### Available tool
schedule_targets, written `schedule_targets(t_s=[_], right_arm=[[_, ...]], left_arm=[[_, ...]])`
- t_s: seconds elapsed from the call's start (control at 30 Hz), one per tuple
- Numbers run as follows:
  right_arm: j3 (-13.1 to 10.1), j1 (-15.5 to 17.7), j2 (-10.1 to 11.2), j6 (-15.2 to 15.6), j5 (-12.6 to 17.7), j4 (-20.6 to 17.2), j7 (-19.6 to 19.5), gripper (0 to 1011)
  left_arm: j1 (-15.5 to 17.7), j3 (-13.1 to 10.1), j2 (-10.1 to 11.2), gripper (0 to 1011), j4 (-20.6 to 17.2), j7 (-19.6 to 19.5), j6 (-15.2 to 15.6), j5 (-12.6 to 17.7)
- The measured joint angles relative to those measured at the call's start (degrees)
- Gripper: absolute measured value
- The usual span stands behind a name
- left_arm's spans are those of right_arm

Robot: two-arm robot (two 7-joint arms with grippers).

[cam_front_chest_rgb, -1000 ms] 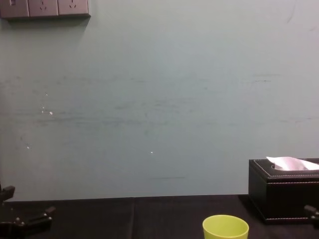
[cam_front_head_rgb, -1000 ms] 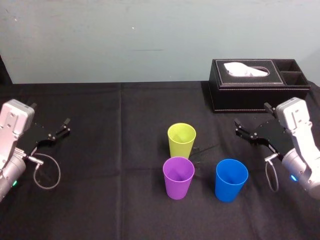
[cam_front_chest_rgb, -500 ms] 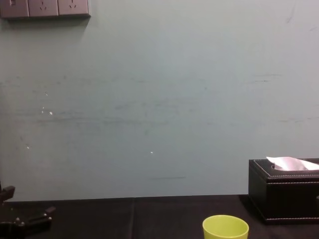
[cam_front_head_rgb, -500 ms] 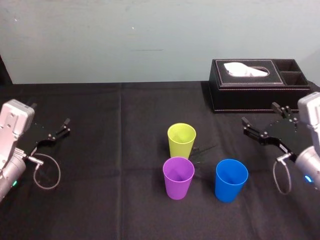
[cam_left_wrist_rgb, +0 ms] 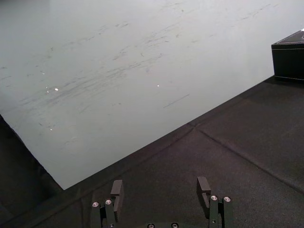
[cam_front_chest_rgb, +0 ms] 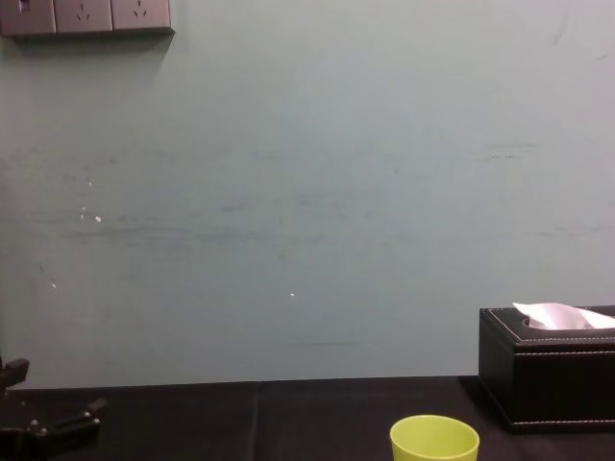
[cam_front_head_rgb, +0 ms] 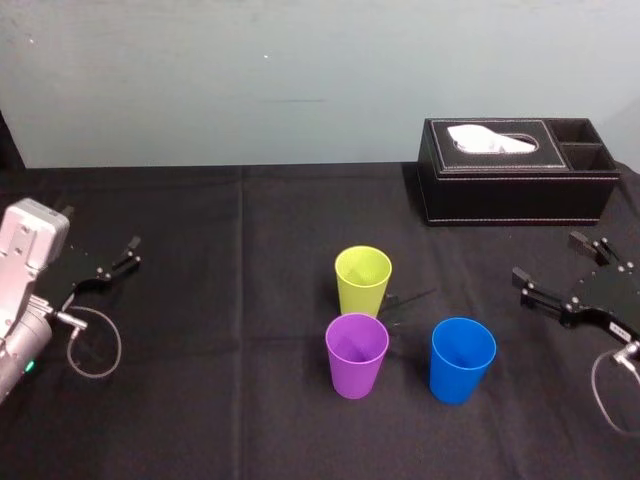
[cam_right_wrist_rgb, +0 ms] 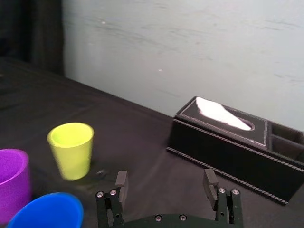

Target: Stack the three plastic cups sequentially using one hand.

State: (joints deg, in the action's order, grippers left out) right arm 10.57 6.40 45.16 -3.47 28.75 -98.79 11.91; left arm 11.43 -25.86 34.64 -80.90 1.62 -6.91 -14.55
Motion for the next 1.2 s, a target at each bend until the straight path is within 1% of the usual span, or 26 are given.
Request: schedule_targets(t_s=[0.13,0.23,0.27,0.37,0.53,0.67,0.83,1.03,1.2], right_arm=[[-2.8,4.4,2.2,-0.8,2.7,-2.1,3.6,1003],[-4.0,6.3,3.1,-1.3,3.7,-3.0,5.1,1003],[-4.7,7.6,3.6,-1.6,4.2,-3.5,6.2,1003],[-6.0,9.9,4.4,-2.5,5.0,-4.2,8.1,1003],[-7.2,12.1,5.3,-4.1,5.4,-4.8,10.9,1003],[-7.4,13.2,6.0,-6.1,4.3,-4.5,13.7,1003],[-6.9,13.4,5.9,-6.8,3.0,-3.7,15.4,1003],[-5.7,12.8,4.9,-7.3,1.7,-2.0,17.3,1003],[-4.6,12.0,3.8,-7.5,1.4,-0.4,19.4,1003]], left_arm=[[0.0,0.0,0.0,1011,0.0,0.0,0.0,0.0],[0.0,0.0,0.0,1011,0.0,0.0,0.0,0.0],[0.0,0.0,0.0,1011,0.0,0.0,0.0,0.0],[0.0,0.0,0.0,1011,0.0,0.0,0.0,0.0],[0.0,0.0,0.0,1011,0.0,0.0,0.0,0.0],[0.0,0.0,0.0,1011,0.0,0.0,0.0,0.0],[0.0,0.0,0.0,1011,0.0,0.0,0.0,0.0],[0.0,0.0,0.0,1011,0.0,0.0,0.0,0.0],[0.0,0.0,0.0,1011,0.0,0.0,0.0,0.0]])
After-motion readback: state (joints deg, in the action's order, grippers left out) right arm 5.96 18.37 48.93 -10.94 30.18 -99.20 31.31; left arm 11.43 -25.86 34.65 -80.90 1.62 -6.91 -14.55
